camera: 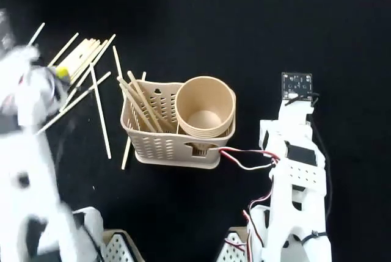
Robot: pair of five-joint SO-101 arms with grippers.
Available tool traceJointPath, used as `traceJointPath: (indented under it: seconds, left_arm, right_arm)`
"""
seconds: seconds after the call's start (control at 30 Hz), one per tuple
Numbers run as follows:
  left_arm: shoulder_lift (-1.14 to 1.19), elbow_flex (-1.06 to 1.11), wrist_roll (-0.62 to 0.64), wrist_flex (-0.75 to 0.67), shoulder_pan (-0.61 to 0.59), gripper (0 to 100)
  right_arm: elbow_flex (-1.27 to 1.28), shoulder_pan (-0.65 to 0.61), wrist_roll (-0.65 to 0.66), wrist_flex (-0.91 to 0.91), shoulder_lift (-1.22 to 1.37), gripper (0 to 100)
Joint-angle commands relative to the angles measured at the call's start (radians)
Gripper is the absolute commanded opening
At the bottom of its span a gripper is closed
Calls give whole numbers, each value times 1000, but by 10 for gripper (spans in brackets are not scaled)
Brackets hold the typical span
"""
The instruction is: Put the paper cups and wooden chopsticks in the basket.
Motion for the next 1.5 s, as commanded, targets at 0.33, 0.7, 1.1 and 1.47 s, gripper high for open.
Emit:
traceJointPath:
  seconds: [0.33,0.7,1.1,1.47]
  left_arm:
    - [864,-615,-430,44,-116,261]
    - [1671,-1630,-436,356,-131,263]
    - [1981,-1933,-577,517,-136,52]
    - [1946,-1934,-522,531,-130,27]
  right_arm:
    - [-2,-11,12,-18,1,25]
    - [-2,-11,12,-18,1,25]
    - [-2,-11,12,-18,1,25]
    - [-2,-11,14,-18,1,25]
